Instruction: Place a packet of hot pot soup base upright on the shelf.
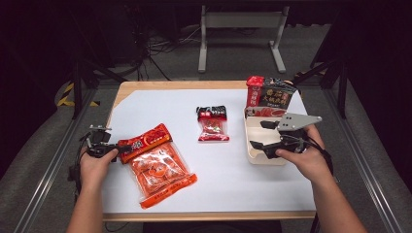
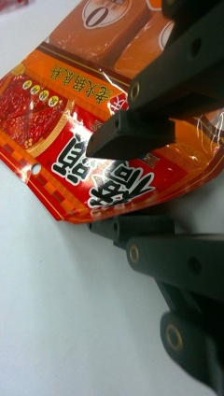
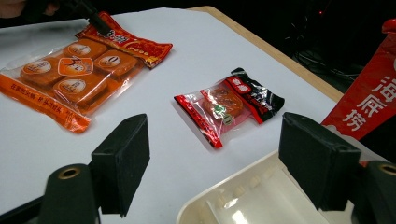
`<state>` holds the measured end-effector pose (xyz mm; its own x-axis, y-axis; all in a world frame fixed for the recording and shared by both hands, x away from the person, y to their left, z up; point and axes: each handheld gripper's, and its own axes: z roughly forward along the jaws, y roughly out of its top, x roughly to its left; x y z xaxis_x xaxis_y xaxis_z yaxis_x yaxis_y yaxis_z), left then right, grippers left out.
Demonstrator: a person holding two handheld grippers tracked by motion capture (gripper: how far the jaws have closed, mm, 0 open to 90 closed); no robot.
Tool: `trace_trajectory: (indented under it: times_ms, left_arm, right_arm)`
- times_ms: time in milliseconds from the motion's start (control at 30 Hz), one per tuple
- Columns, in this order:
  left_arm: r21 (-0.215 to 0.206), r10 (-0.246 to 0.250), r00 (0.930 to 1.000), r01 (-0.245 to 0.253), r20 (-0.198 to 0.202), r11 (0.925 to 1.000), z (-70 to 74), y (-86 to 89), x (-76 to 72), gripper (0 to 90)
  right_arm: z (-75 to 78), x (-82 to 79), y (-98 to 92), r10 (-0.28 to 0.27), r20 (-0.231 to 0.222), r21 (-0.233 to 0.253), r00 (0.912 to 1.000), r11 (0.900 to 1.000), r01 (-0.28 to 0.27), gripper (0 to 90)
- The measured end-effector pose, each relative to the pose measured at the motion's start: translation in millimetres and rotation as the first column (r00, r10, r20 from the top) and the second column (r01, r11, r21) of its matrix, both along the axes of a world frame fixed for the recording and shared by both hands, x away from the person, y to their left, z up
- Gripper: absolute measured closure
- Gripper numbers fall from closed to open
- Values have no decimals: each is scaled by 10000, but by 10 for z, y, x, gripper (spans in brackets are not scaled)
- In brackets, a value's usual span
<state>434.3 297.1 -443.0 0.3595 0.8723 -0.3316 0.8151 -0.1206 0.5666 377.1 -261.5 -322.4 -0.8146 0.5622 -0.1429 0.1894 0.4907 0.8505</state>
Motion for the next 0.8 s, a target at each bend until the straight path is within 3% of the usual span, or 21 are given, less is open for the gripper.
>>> trace_trajectory:
  times_ms: [67,133,233,600,800]
  left_arm:
    - [0,94,10000,-94,10,10000,-5,-10,-1,767]
    - [-381,34,10000,-34,9,9993,-5,-7,-2,808]
    - [-350,-44,9998,50,180,9994,17,-21,-13,889]
    - [-354,-103,9990,118,440,9993,57,-33,-38,900]
    - [-455,-110,9966,147,814,9989,107,-36,-57,900]
  right_arm:
    - [-5,2,11,31,8,-26,10000,10000,-31,253]
    - [-4,0,14,44,17,-35,10000,10000,-43,253]
    - [0,-5,14,61,45,-39,10000,10000,-61,253]
    - [0,-5,7,52,56,10,10000,10000,-52,254]
    - [10,-12,0,44,99,31,9999,10000,-44,277]
